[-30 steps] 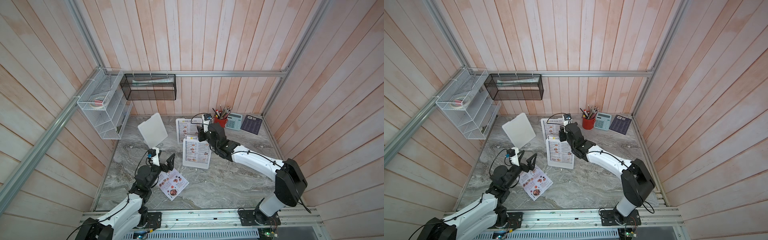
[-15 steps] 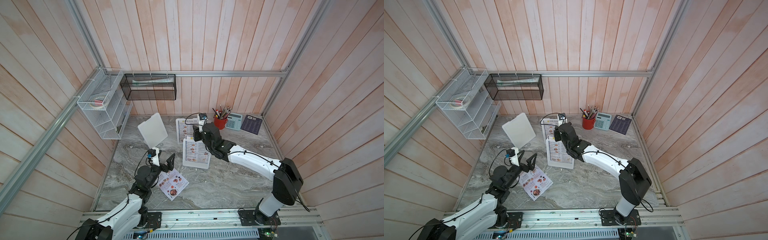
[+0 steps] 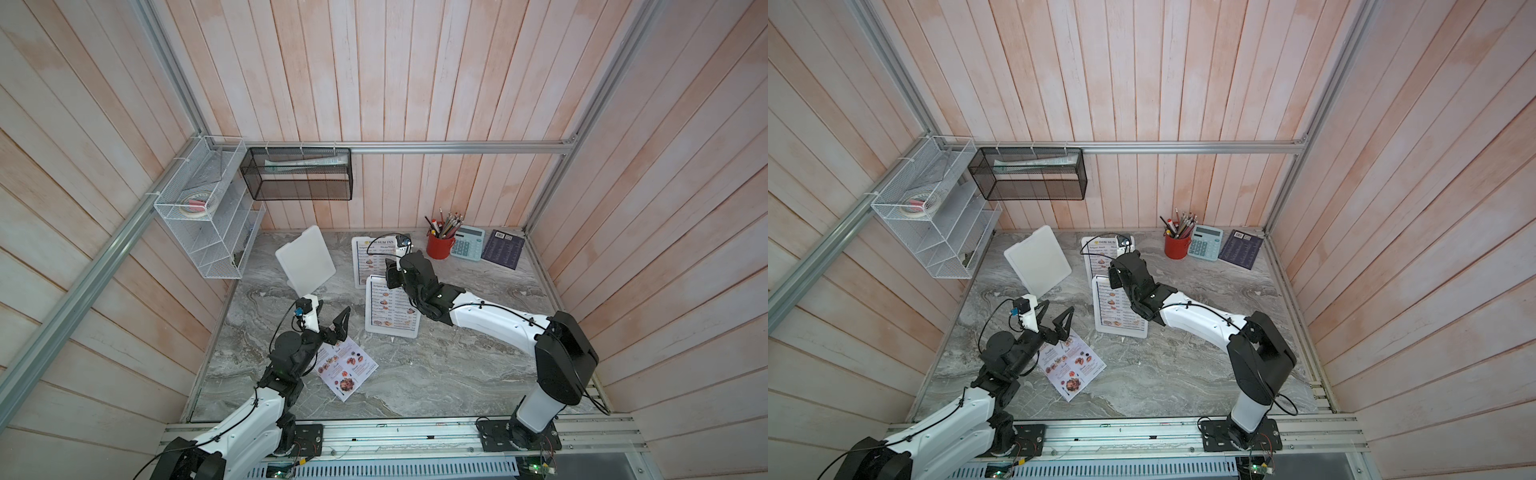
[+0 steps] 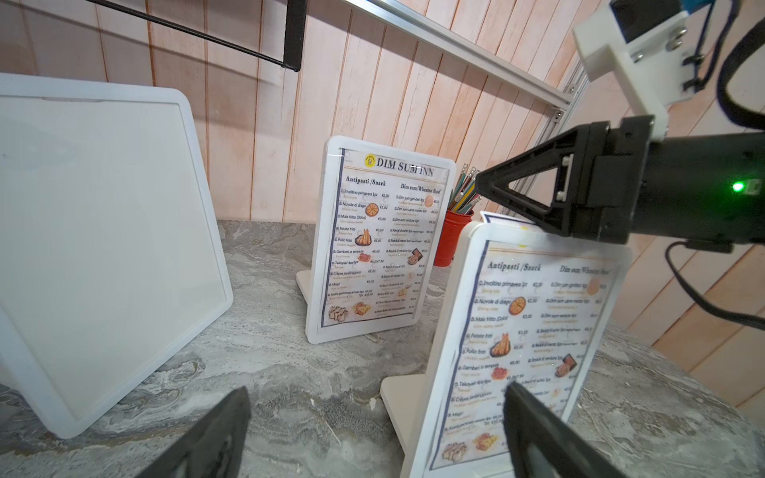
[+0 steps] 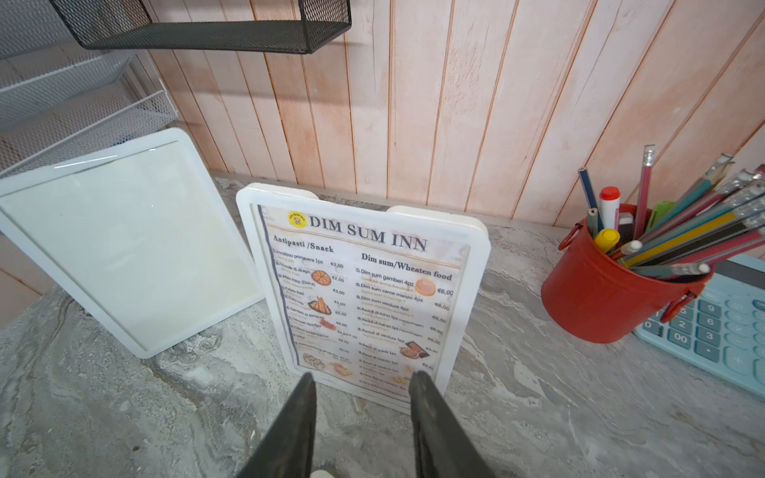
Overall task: Insert the menus into the narrow rack
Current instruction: Insert the menu into the narrow rack.
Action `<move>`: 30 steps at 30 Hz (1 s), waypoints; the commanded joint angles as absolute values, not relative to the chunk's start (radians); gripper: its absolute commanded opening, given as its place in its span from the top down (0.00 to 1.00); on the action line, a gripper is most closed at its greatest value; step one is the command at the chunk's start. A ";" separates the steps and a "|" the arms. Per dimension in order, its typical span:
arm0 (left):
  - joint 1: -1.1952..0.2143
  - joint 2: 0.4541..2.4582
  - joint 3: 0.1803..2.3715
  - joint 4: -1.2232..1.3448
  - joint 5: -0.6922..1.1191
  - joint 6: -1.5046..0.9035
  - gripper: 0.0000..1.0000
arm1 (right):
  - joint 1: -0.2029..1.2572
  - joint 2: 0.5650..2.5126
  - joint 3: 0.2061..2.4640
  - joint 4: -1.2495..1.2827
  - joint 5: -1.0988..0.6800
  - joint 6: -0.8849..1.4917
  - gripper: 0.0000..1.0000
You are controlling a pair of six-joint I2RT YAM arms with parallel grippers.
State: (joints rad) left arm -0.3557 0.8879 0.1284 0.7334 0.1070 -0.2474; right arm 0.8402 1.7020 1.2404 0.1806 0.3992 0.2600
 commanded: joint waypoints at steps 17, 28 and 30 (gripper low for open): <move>-0.365 0.866 0.104 0.759 0.104 -0.232 0.03 | 0.852 1.703 1.439 -0.090 0.405 0.233 0.49; -0.366 0.859 0.098 0.763 0.106 -0.232 0.03 | 0.855 1.746 1.466 -0.157 0.362 0.256 0.52; -0.367 0.856 0.097 0.764 0.106 -0.232 0.03 | 0.857 1.739 1.455 -0.150 0.361 0.262 0.53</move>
